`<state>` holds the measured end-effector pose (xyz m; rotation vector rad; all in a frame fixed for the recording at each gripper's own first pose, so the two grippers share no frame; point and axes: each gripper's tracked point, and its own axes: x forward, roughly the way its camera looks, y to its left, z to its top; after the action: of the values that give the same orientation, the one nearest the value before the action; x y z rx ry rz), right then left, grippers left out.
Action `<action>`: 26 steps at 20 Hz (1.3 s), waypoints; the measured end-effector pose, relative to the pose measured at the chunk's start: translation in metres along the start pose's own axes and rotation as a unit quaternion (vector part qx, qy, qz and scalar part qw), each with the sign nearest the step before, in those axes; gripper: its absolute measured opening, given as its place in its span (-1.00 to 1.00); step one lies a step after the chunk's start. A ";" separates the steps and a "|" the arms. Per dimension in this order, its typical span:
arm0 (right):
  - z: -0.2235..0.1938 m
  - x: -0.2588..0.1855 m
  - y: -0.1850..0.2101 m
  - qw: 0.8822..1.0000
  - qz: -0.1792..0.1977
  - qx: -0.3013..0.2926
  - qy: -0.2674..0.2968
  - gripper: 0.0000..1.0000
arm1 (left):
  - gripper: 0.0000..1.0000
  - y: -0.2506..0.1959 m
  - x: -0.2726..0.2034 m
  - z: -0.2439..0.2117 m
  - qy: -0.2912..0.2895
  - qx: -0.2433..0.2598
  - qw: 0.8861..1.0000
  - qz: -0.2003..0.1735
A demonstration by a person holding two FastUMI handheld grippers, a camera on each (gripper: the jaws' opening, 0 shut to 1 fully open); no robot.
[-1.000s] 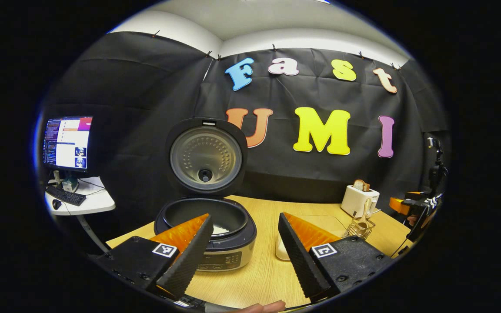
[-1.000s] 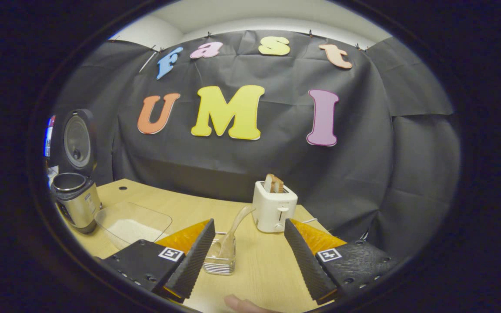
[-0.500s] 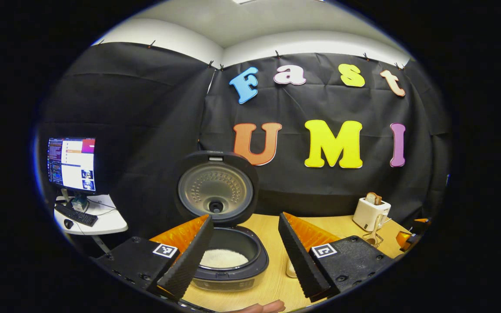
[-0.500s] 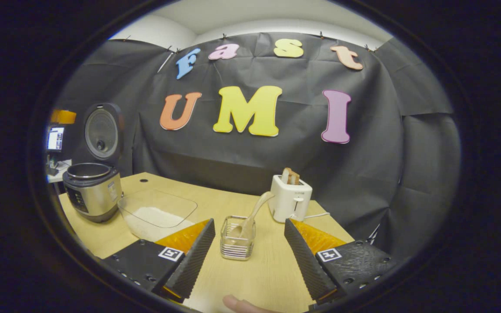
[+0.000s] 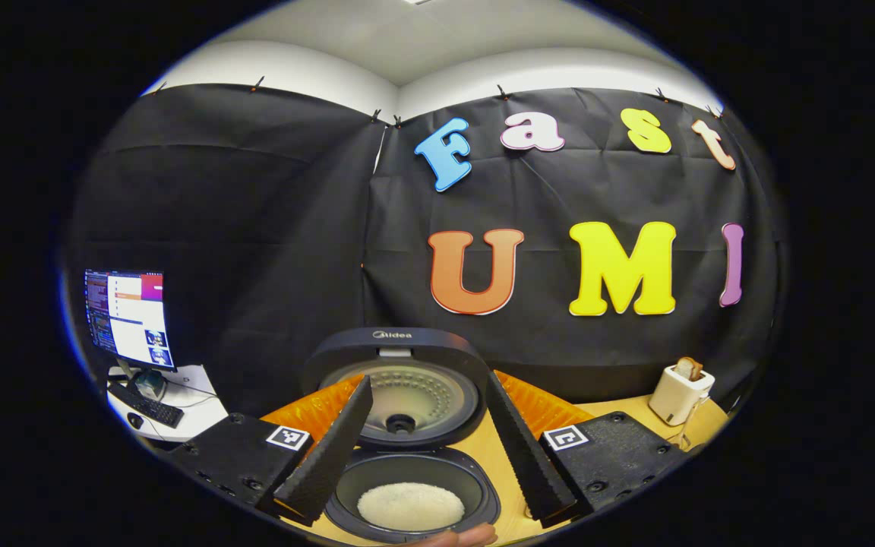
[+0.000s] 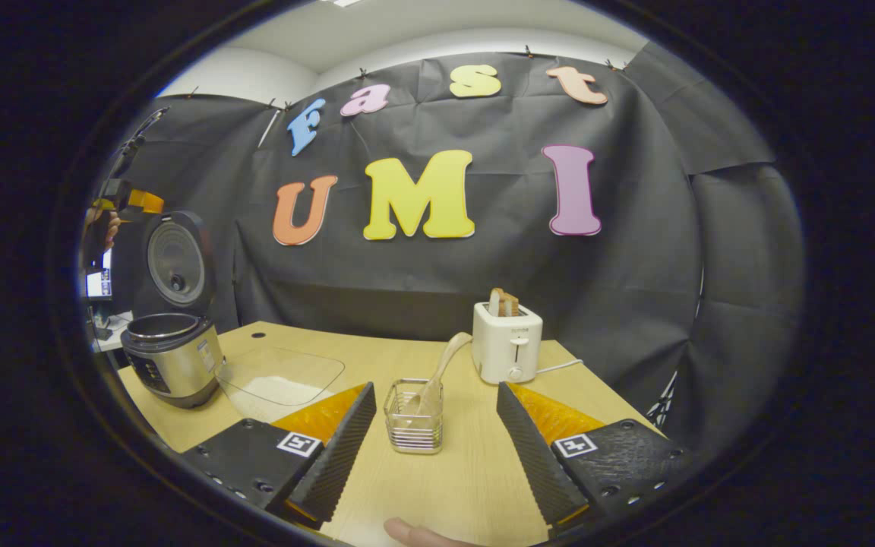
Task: Close the left gripper, press the button to open the rice cooker; take a wooden spoon from the chopstick holder with the right hand, scoop a spoonful of rice and pour it into the rice cooker, then put the wooden spoon back into the chopstick holder.
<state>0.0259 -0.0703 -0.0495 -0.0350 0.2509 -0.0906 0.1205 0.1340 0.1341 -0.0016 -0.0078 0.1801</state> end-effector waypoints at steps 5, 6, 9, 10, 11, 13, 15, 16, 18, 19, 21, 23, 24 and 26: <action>0.003 0.000 0.001 1.000 0.004 -0.005 -0.008 0.92 | 0.91 0.005 0.031 0.032 -0.022 0.007 1.000 0.017; 0.002 0.001 0.001 1.000 0.004 -0.007 -0.007 0.92 | 1.00 0.006 0.036 0.038 -0.024 0.007 1.000 0.016; -0.001 0.002 0.002 1.000 0.004 -0.009 -0.002 0.92 | 0.91 0.004 0.046 0.061 -0.026 0.008 1.000 0.014; -0.002 0.003 0.003 1.000 0.006 -0.008 -0.001 0.93 | 1.00 0.003 0.050 0.073 -0.031 0.011 0.999 0.019; -0.003 0.004 0.004 1.000 0.007 -0.009 0.001 0.93 | 0.90 0.003 0.055 0.082 -0.033 0.014 0.999 0.018; -0.003 0.005 0.003 1.000 0.005 -0.012 0.001 0.91 | 0.90 0.009 0.067 0.092 -0.028 0.013 0.999 0.023; -0.002 0.003 0.003 1.000 0.006 -0.012 -0.001 0.93 | 0.90 0.017 0.083 0.097 -0.021 0.013 0.999 0.032; -0.001 0.003 0.004 1.000 0.007 -0.011 -0.003 0.93 | 0.90 0.021 0.093 0.097 -0.016 0.012 0.999 0.034; -0.001 0.002 0.004 1.000 0.008 -0.011 -0.005 0.93 | 0.89 0.019 0.115 0.090 0.005 0.000 1.000 0.028; 0.000 0.003 0.003 1.000 0.007 -0.010 -0.005 0.93 | 0.90 0.020 0.125 0.086 0.012 -0.002 0.999 0.029; -0.002 0.004 0.005 1.000 0.010 -0.008 -0.003 0.92 | 0.90 0.027 0.145 0.070 0.038 -0.005 0.998 0.039; -0.006 0.005 0.007 1.000 0.012 -0.007 0.004 0.93 | 0.91 0.027 0.155 0.048 0.076 0.000 0.996 0.041; -0.007 0.006 0.009 1.000 0.013 -0.007 0.005 0.93 | 0.92 0.028 0.157 0.039 0.089 0.009 0.995 0.043; -0.008 0.008 0.011 1.000 0.015 -0.013 0.005 0.93 | 0.91 0.025 0.159 0.030 0.097 0.022 0.994 0.041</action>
<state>0.0328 -0.0600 -0.0601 -0.0570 0.2624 -0.0583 0.2726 0.1873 0.1653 0.0253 0.1909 0.2619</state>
